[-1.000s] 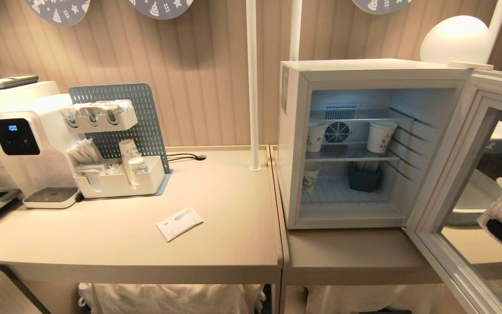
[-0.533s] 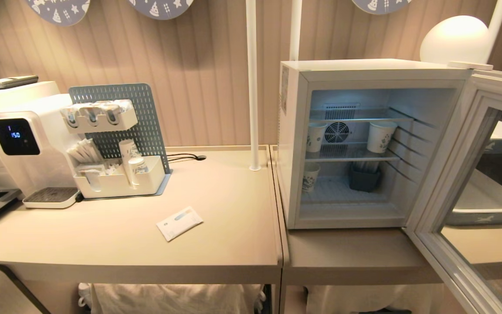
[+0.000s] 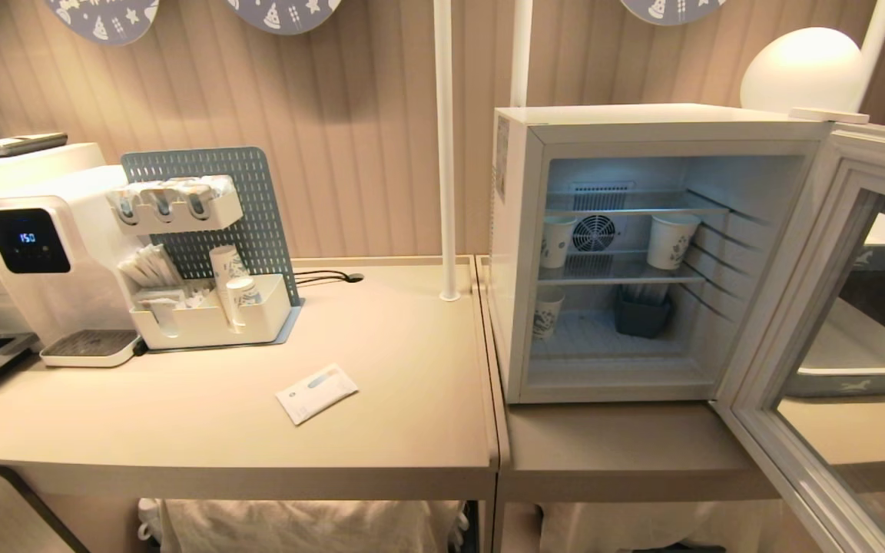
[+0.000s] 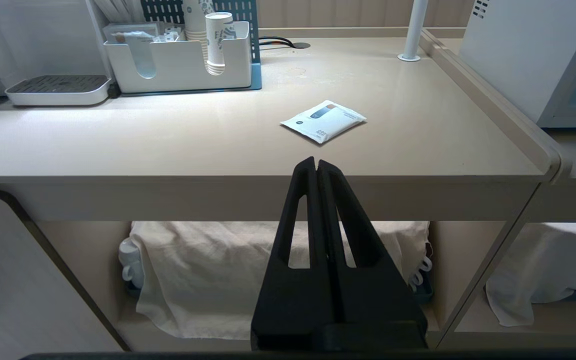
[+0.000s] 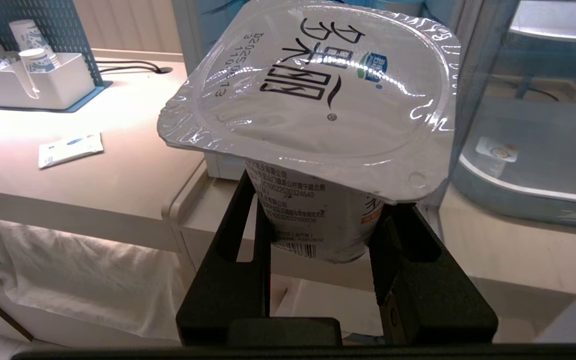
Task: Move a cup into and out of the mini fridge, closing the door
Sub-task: Place the yoghurt on the table
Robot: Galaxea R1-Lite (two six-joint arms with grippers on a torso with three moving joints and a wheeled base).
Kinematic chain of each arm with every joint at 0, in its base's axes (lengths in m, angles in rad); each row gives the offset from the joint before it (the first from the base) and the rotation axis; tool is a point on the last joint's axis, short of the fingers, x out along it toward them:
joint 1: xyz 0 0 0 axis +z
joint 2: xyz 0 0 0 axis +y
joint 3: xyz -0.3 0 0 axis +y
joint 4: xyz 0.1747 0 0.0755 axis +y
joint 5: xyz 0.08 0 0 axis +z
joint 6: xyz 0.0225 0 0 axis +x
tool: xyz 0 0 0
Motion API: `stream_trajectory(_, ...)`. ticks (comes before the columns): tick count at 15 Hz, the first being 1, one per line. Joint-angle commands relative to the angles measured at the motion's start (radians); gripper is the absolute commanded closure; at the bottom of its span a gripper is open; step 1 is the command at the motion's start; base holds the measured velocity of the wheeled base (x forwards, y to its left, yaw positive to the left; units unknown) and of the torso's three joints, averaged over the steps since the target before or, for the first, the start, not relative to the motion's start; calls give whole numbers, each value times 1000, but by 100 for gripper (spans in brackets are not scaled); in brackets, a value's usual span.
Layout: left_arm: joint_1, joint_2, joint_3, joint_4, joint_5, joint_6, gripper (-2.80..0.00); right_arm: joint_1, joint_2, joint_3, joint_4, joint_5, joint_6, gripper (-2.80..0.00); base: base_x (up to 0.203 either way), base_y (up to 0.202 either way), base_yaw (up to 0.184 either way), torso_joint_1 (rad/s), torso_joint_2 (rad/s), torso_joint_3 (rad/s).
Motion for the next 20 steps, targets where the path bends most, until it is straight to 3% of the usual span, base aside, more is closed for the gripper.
stream_trajectory(1,0,1,2,-1,0,0,0,-44,-32,-5,12,0,-3,0,0,0,0,0,0,0)
stream_trajectory(7,0,1,2,-1,0,0,0,-249,-185,-6,104,23,-15,0,0,0,0,0,0,0)
stream_trajectory(11,0,1,3,-1,0,-2,0,-282,-208,-11,157,47,37,0,0,0,0,0,0,0)
stream_trajectory(12,0,1,3,-1,0,-2,0,-323,-207,-25,162,62,40,0,0,0,0,0,0,0)
stream_trajectory(14,0,1,3,-1,0,-2,0,-418,-234,-34,220,160,46,0,0,0,0,0,0,0)
stream_trajectory(17,0,1,3,-1,1,-3,0,-415,-294,-12,266,210,51,0,0,0,0,0,0,0)
stream_trajectory(20,0,1,3,-1,0,-3,0,-400,-410,36,281,348,33,0,0,0,0,0,0,0)
